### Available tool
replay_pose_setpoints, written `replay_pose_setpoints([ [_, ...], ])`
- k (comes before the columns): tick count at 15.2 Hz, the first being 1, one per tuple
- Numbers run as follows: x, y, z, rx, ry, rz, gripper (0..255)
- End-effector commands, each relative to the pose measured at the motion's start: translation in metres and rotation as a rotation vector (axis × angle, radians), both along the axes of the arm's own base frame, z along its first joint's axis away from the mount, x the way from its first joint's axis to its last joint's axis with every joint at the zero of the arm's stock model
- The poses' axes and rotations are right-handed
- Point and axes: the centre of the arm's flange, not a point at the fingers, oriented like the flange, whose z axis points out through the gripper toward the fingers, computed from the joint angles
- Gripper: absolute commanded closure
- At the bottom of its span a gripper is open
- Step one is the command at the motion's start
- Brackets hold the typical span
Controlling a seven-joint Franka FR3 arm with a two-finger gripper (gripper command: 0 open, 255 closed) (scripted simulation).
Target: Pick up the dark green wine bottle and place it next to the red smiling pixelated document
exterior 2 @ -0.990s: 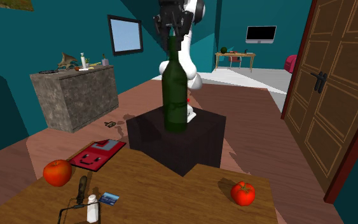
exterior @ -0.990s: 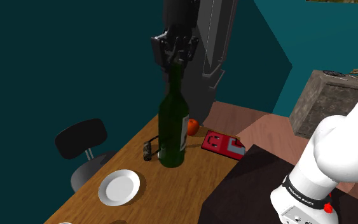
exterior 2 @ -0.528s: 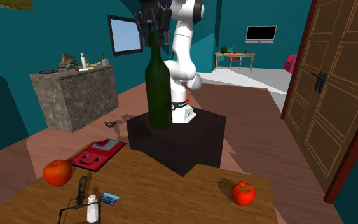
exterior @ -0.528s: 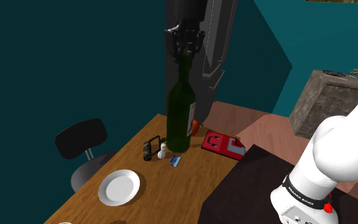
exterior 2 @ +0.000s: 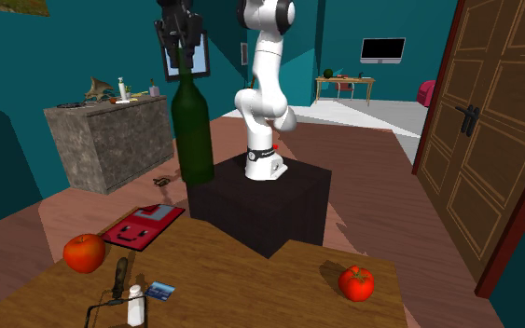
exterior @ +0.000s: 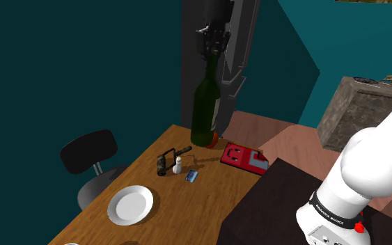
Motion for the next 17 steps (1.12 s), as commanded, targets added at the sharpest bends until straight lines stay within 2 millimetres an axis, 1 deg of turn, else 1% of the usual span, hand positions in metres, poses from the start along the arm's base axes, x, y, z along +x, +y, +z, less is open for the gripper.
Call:
replay_pose_setpoints([
  [1,0.012,-0.025,0.000,0.000,0.000,0.001,255],
  [17,0.102,-0.216,0.001,0.000,0.000,0.001,255],
])
